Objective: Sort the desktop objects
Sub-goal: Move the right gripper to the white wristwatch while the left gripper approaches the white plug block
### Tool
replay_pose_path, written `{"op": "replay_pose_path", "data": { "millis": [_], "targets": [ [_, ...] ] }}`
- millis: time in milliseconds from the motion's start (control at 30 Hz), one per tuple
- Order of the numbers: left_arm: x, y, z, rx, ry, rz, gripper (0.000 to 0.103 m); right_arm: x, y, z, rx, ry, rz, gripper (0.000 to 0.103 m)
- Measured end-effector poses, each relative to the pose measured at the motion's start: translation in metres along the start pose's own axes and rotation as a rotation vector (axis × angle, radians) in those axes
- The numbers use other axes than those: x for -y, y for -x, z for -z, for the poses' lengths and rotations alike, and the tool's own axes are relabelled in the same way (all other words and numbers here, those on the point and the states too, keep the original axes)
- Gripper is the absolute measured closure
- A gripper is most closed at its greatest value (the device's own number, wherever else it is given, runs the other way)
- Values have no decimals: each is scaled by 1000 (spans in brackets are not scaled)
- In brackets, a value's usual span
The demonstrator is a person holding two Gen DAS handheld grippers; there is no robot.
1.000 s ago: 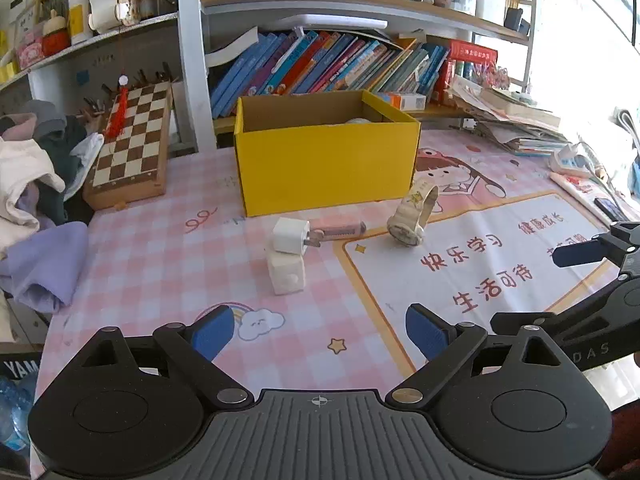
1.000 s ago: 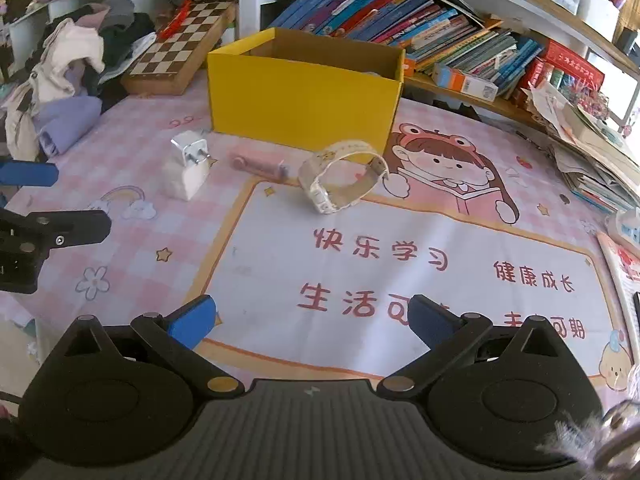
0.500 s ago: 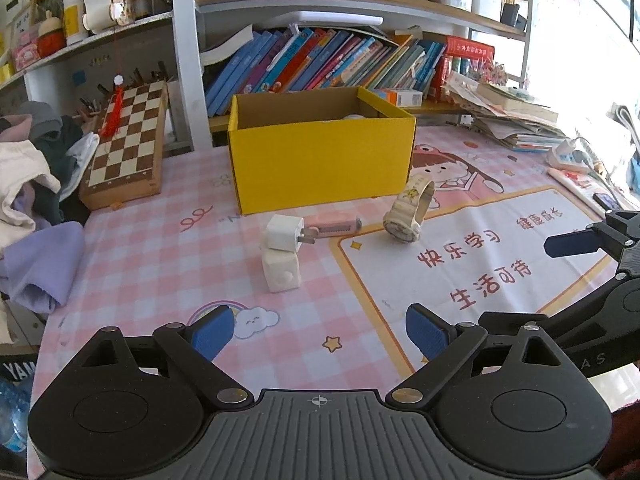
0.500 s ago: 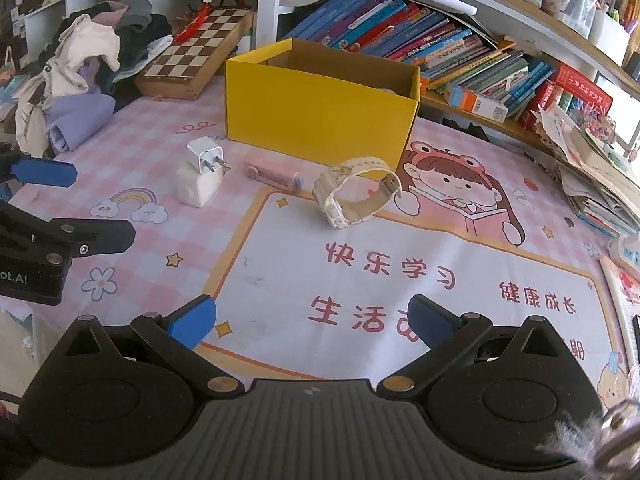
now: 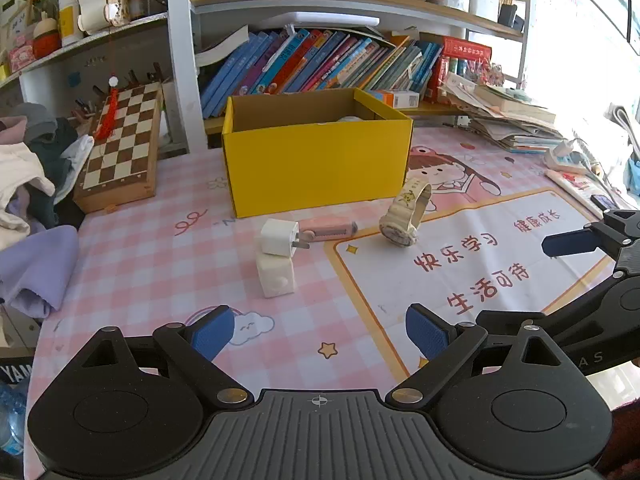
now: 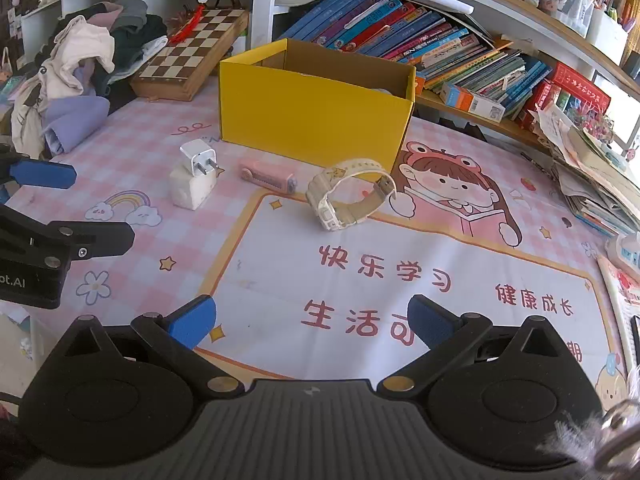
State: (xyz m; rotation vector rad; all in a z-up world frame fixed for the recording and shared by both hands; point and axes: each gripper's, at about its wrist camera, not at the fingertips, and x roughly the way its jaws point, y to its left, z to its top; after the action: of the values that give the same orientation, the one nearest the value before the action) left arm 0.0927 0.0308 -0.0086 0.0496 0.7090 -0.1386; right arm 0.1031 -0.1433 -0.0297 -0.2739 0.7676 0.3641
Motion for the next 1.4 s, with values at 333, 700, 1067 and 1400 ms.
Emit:
{"op": "replay_pose_path", "data": {
  "millis": [333, 700, 1067, 1400],
  "targets": [
    [-3, -6, -6, 5, 7, -2, 8, 2, -5, -7, 1, 8, 11, 0],
    [-7, -17, -16, 17, 22, -18, 8, 10, -17, -23, 3, 36, 1, 0],
    [-11, -28, -23, 4, 43, -28, 8, 15, -33, -37, -9, 62, -21, 0],
    [-15, -41, -29, -11, 61, -44, 8, 23, -48, -48, -20, 67, -42, 0]
  ]
}}
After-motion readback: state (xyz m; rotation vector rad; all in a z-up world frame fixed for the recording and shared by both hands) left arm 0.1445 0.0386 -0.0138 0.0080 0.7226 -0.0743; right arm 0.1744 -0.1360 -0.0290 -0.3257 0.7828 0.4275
